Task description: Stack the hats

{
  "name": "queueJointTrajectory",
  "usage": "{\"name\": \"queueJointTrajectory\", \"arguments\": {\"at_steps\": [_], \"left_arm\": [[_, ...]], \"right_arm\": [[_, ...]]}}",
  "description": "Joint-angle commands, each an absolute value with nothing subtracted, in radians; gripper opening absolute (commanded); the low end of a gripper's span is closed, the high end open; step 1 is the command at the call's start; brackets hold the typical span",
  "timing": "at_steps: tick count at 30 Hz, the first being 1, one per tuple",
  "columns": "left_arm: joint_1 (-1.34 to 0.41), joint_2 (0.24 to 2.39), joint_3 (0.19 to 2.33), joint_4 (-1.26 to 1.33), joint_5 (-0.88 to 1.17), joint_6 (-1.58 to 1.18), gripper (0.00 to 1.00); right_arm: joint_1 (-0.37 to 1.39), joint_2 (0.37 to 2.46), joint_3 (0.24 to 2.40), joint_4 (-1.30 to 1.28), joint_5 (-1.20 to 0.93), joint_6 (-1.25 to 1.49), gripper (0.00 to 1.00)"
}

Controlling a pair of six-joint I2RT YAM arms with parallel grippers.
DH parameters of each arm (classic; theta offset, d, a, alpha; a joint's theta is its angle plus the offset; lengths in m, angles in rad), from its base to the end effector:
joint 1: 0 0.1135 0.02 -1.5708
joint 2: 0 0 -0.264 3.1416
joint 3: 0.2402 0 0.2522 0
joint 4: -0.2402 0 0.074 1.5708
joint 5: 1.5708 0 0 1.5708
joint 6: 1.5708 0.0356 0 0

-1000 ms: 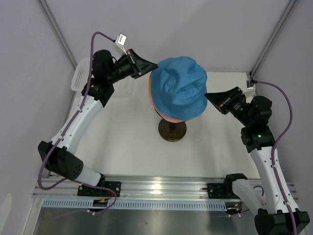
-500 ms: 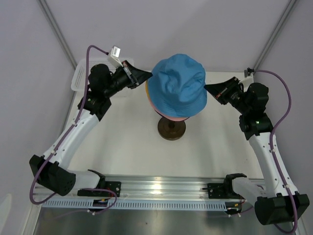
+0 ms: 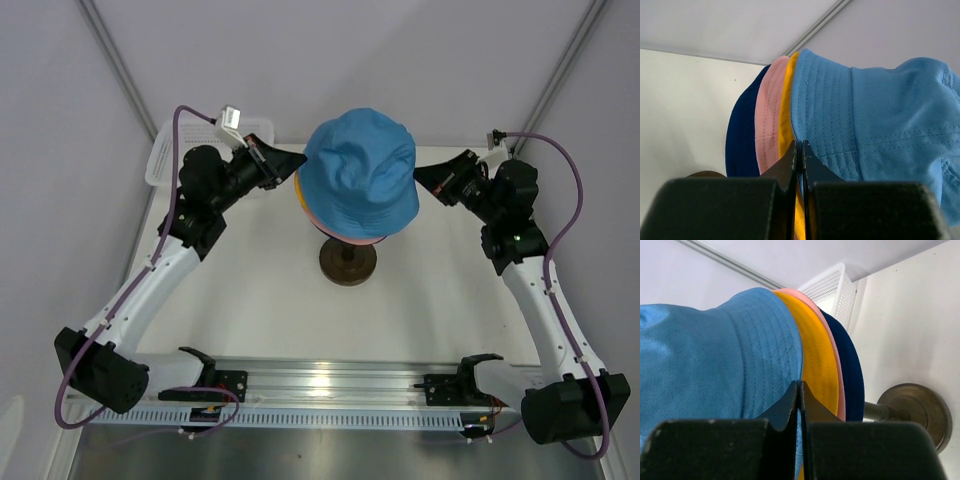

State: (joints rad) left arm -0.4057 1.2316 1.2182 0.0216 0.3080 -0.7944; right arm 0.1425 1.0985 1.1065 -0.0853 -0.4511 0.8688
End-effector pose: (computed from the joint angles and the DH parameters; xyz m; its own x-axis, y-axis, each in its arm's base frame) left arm 0.2584 -0.1227 0.4201 -0.4618 -0.5416 -0.7025 0.4641 0.5274 -0.7117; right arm 0.2454 0.0509 0.4024 -0.4755 0.6260 -0.6181 -0.3020 0.5438 0.7830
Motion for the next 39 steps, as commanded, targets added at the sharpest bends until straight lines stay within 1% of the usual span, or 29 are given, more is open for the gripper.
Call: {"name": "queueJointTrajectory", "arguments": {"at_steps": [1, 6, 12, 13, 14, 16, 19, 20, 22, 23, 24, 25, 26, 27, 28, 29, 32, 33, 35, 36, 38, 39], "left_arm": [[-0.408, 1.226, 1.158, -0.115, 0.267, -0.750, 0.01], [-0.411, 1.223, 1.118, -0.109, 0.281, -0.758, 0.01], [-0.413, 1.221, 1.109, -0.104, 0.308, -0.767, 0.01], [-0.413, 1.218, 1.118, -0.101, 0.320, -0.767, 0.01], [-0.413, 1.218, 1.124, -0.101, 0.328, -0.764, 0.01], [-0.413, 1.207, 1.144, -0.106, 0.344, -0.762, 0.02], [-0.413, 1.189, 1.146, -0.112, 0.342, -0.758, 0.07], [-0.413, 1.175, 1.146, -0.117, 0.339, -0.755, 0.08], [-0.413, 1.163, 1.147, -0.130, 0.325, -0.747, 0.14], [-0.411, 1.151, 1.153, -0.136, 0.313, -0.736, 0.16], [-0.411, 1.144, 1.160, -0.141, 0.304, -0.729, 0.22], [-0.411, 1.140, 1.176, -0.156, 0.295, -0.720, 0.25], [-0.411, 1.138, 1.207, -0.170, 0.279, -0.698, 0.28], [-0.410, 1.138, 1.222, -0.195, 0.269, -0.687, 0.35], [-0.408, 1.140, 1.239, -0.208, 0.259, -0.675, 0.39], [-0.405, 1.140, 1.287, -0.221, 0.240, -0.657, 0.47], [-0.381, 1.134, 1.351, -0.261, 0.212, -0.637, 0.64], [-0.370, 1.120, 1.362, -0.273, 0.206, -0.631, 0.76], [-0.341, 1.098, 1.387, -0.290, 0.192, -0.600, 0.84], [-0.330, 1.086, 1.408, -0.294, 0.187, -0.585, 0.90], [-0.310, 1.054, 1.430, -0.330, 0.173, -0.527, 0.96], [-0.307, 1.046, 1.466, -0.365, 0.140, -0.506, 0.97]], "right_arm": [[0.146, 1.124, 1.103, -0.121, -0.431, 0.813, 0.00], [0.153, 1.141, 1.062, -0.098, -0.413, 0.813, 0.00], [0.155, 1.152, 1.101, -0.109, -0.410, 0.796, 0.00], [0.156, 1.152, 1.112, -0.117, -0.402, 0.793, 0.02], [0.155, 1.155, 1.141, -0.136, -0.396, 0.790, 0.09], [0.156, 1.158, 1.170, -0.150, -0.390, 0.779, 0.13], [0.155, 1.155, 1.226, -0.173, -0.388, 0.758, 0.29], [0.153, 1.152, 1.239, -0.187, -0.382, 0.750, 0.36], [0.143, 1.141, 1.285, -0.205, -0.367, 0.723, 0.45], [0.135, 1.140, 1.301, -0.224, -0.362, 0.716, 0.55], [0.117, 1.135, 1.331, -0.232, -0.361, 0.713, 0.62], [0.104, 1.128, 1.347, -0.244, -0.365, 0.704, 0.73], [0.091, 1.124, 1.362, -0.256, -0.368, 0.697, 0.79], [0.078, 1.121, 1.394, -0.268, -0.362, 0.687, 0.86], [0.054, 1.112, 1.407, -0.291, -0.350, 0.680, 0.97], [0.043, 1.105, 1.414, -0.301, -0.316, 0.658, 0.99], [0.011, 1.082, 1.437, -0.347, -0.262, 0.592, 1.00], [0.009, 1.078, 1.442, -0.363, -0.221, 0.574, 0.99], [0.011, 1.072, 1.453, -0.426, -0.169, 0.542, 1.00], [0.009, 1.069, 1.454, -0.446, -0.116, 0.535, 0.99], [-0.018, 1.069, 1.447, -0.500, -0.078, 0.543, 0.99], [-0.020, 1.074, 1.440, -0.511, -0.078, 0.543, 1.00]]}}
